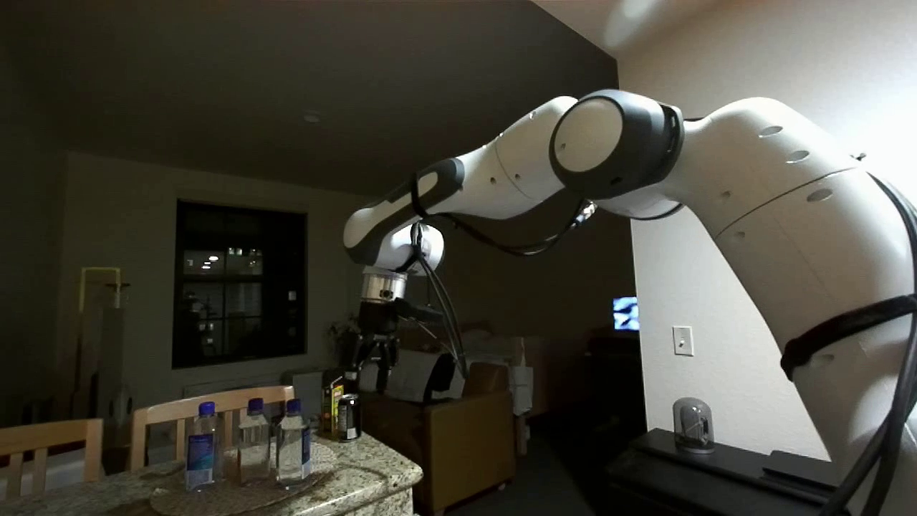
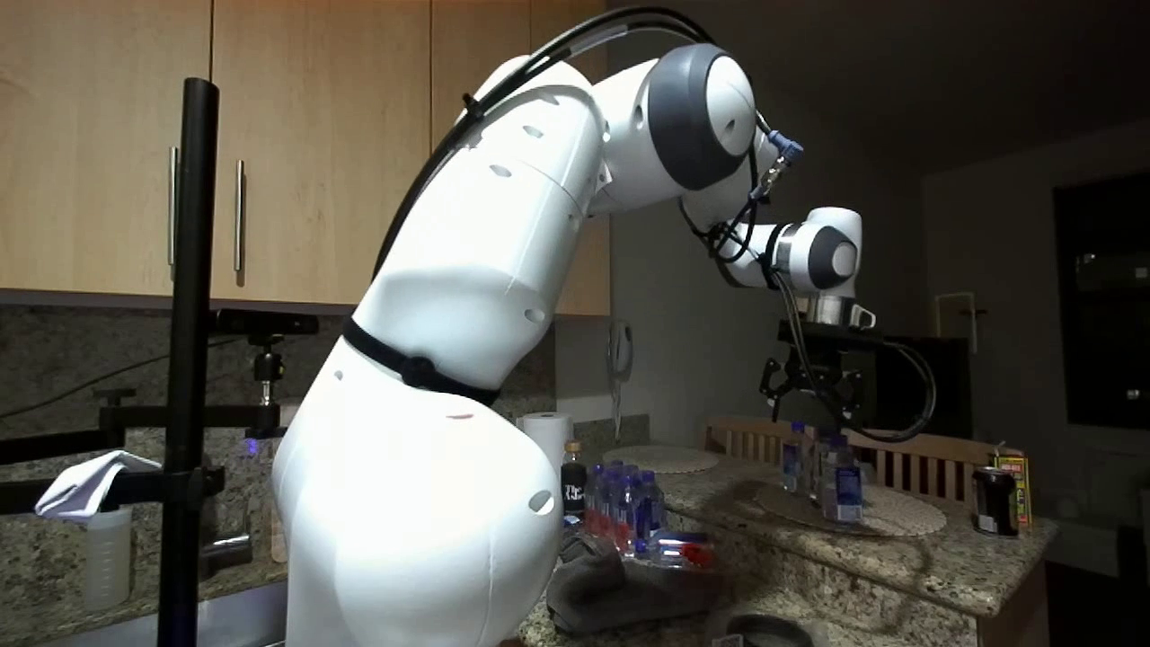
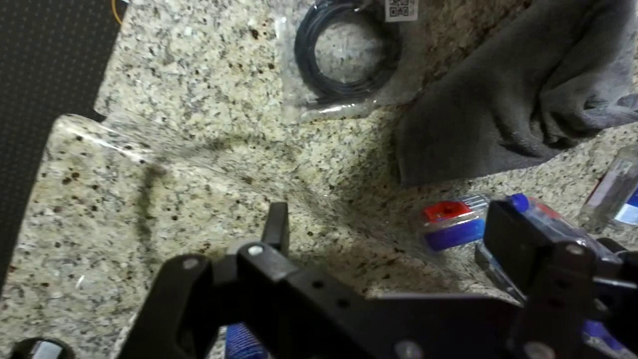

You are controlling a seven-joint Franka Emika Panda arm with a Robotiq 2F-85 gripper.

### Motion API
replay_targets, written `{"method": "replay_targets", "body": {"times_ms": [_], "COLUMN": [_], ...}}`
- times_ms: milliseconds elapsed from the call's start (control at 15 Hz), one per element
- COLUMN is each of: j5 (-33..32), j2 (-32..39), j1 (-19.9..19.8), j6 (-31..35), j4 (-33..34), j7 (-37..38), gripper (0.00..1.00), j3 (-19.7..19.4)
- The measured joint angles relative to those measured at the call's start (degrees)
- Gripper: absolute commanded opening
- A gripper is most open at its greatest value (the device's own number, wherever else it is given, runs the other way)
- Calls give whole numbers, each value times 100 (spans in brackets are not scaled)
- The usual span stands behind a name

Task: Move the bag to the left on the counter

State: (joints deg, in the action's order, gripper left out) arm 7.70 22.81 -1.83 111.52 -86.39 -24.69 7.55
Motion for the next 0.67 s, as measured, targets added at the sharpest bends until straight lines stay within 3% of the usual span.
{"method": "replay_targets", "body": {"times_ms": [267, 667], "j5": [-285, -622], "j2": [-692, -1361], "j1": [1, 76], "j6": [618, 535], "j4": [-1062, -2145], "j7": [0, 51], "gripper": [100, 100], "j3": [-237, -331]}}
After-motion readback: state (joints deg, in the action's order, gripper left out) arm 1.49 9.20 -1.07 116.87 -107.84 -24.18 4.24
